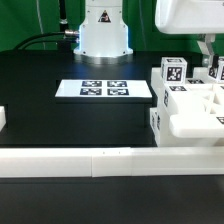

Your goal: Assemble chair

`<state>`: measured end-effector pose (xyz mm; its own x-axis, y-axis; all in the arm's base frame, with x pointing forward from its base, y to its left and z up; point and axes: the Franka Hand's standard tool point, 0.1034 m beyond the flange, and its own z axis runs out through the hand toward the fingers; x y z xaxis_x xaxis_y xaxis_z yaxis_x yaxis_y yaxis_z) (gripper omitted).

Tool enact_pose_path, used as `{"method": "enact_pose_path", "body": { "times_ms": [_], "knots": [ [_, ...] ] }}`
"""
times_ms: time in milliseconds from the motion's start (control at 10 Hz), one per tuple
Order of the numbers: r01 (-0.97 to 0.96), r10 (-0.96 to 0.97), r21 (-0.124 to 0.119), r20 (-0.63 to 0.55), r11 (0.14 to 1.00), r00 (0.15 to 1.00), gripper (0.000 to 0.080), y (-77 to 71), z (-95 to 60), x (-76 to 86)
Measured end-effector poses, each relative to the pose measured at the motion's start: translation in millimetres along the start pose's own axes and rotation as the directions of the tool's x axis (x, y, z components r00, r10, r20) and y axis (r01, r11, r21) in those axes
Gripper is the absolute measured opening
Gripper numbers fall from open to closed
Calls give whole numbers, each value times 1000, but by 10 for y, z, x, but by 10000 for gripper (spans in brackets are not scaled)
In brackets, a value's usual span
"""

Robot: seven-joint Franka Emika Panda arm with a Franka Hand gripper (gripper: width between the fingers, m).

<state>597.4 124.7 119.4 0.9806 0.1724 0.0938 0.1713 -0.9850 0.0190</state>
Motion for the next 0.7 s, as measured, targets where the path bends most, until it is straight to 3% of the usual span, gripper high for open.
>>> {"method": "enact_pose_path", "body": {
  "times_ms": [300,700],
  "knots": [
    [-276,276,10,-13,961,961,282,-3,2,3],
    [-488,489,29,-27,872,872,282,-1,0,26]
  ]
}}
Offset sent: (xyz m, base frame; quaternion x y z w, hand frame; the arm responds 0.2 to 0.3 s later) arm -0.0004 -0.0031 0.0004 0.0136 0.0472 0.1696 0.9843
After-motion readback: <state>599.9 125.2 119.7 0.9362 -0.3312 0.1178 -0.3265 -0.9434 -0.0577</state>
